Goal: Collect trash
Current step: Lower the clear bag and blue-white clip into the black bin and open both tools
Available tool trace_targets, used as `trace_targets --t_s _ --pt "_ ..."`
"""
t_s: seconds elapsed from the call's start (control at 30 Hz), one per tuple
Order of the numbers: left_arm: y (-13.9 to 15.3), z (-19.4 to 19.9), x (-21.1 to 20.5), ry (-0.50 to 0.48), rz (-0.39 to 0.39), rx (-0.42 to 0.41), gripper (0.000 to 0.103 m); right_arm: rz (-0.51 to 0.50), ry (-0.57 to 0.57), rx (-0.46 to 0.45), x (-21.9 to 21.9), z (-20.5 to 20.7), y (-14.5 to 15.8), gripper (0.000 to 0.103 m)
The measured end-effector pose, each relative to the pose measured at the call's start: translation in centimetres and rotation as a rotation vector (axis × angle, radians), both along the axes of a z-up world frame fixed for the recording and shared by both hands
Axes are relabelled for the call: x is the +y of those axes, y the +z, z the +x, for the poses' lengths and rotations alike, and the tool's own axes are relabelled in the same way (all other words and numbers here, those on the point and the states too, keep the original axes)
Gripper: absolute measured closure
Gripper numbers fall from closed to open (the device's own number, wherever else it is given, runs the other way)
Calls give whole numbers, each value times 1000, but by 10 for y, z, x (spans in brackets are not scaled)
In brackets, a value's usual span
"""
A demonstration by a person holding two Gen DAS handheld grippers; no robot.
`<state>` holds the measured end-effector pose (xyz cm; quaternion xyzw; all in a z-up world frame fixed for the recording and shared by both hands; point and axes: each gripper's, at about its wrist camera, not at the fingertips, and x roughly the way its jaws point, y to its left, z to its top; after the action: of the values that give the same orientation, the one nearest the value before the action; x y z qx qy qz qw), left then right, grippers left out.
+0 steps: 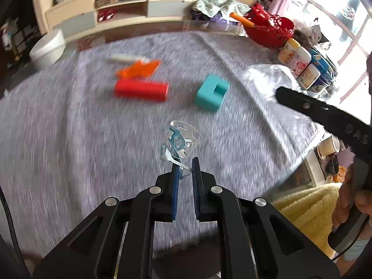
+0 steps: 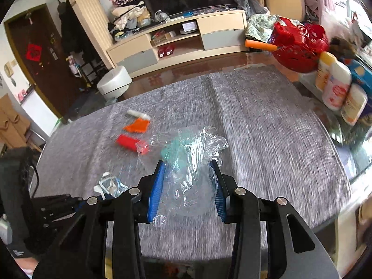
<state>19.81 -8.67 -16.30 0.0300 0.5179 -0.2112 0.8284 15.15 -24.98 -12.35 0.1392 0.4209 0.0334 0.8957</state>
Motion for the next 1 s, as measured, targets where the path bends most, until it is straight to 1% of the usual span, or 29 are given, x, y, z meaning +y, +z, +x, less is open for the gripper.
trace_targets --t_s 0.1,0.37,0.53,0.7,0.8,1.0 --pt "-4 -22 9 21 1 11 94 -8 18 -5 8 -22 1 63" --pt "6 -83 28 55 -6 -17 93 -43 99 -34 31 -75 12 63" --pt "4 -120 38 78 -19 -28 93 -59 156 -27 47 -104 8 63" --pt "-9 -151 52 109 -26 -21 93 -75 210 17 60 -133 -14 63" --pt "-22 -169 59 128 -23 -5 93 -76 235 51 67 -145 -29 63" --pt "-50 -188 69 156 -25 34 93 -79 274 123 83 -159 -61 63"
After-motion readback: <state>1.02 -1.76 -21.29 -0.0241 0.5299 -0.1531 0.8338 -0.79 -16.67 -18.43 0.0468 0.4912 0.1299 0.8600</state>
